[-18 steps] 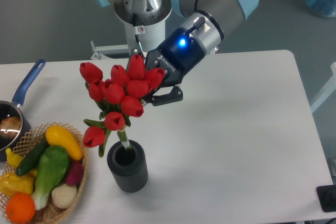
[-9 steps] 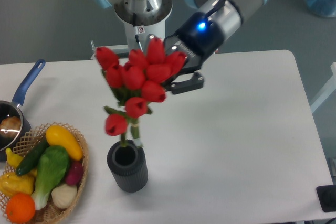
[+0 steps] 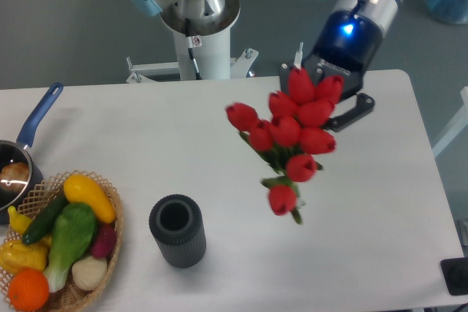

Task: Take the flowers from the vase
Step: 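Carry the tulip bunch away from the vase and hold it above the table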

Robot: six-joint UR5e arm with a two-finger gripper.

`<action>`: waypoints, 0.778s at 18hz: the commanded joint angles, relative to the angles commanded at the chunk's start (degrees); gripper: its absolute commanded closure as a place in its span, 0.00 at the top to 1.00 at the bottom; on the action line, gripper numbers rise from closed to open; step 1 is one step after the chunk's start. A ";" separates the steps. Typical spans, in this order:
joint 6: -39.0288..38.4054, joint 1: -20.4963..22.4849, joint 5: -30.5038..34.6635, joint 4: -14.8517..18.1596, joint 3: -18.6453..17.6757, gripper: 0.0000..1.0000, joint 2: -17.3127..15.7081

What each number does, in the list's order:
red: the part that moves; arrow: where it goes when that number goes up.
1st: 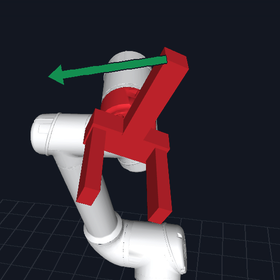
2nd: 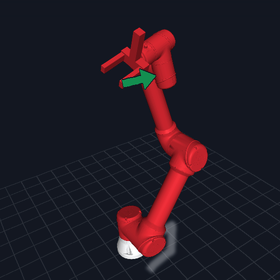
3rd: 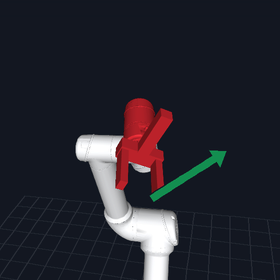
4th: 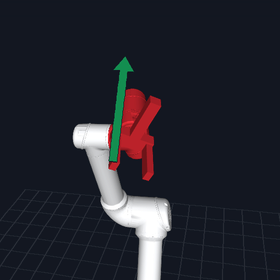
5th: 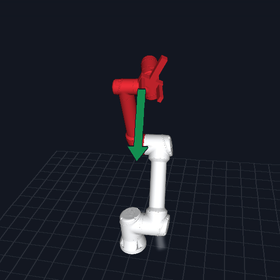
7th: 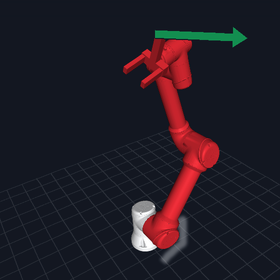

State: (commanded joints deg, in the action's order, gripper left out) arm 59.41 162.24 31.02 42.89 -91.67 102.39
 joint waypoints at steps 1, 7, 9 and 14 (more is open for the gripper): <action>0.17 0.35 1.48 0.09 -1.05 0.00 0.09; 2.19 -0.52 21.52 1.67 -6.42 0.00 0.00; 4.12 -0.96 24.68 2.81 -6.95 0.00 0.35; 6.32 -6.58 46.20 10.63 -5.11 0.00 4.38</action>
State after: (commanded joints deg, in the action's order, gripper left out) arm 65.73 155.66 77.22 53.51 -96.77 106.77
